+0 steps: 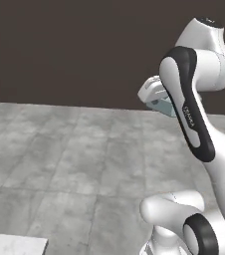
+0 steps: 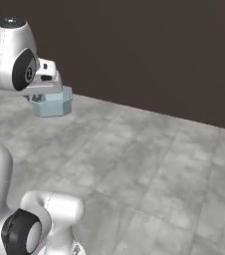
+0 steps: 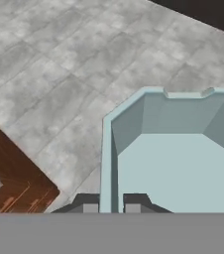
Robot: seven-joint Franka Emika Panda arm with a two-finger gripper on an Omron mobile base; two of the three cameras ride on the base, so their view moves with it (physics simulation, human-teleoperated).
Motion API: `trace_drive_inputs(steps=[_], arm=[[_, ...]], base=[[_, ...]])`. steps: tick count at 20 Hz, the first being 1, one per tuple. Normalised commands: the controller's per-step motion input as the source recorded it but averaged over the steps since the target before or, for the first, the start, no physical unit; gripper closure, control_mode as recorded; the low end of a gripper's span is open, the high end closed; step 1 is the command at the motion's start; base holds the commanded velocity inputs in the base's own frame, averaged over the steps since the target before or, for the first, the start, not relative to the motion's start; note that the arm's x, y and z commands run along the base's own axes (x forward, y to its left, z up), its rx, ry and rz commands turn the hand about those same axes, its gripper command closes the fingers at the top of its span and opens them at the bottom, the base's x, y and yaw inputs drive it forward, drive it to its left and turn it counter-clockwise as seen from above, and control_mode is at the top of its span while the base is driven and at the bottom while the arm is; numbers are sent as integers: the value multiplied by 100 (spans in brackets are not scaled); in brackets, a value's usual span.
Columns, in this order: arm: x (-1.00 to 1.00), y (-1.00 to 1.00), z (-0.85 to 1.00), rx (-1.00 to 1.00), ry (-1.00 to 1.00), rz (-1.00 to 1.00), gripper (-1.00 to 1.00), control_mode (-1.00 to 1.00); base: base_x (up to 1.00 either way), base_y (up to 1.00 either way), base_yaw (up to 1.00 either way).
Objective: Retrieve the tupperware and aluminum foil from the cabinet and place them on the dining counter near the plate with squash and sweet potato to prepare for storing leftovers.
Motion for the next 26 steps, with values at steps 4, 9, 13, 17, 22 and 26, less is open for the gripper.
trace_drive_inputs(steps=[4,9,13,17,22,26], arm=[[0,0,0,0,0,0,100,100],[0,0,0,0,0,0,100,100],[0,0,0,0,0,0,100,100],[0,0,0,0,0,0,100,100],[0,0,0,0,0,0,100,100],[0,0,0,0,0,0,100,100]], base=[[100,-2,60],[100,-1,58],[100,0,53],[100,0,52],[100,0,53],[100,0,55]])
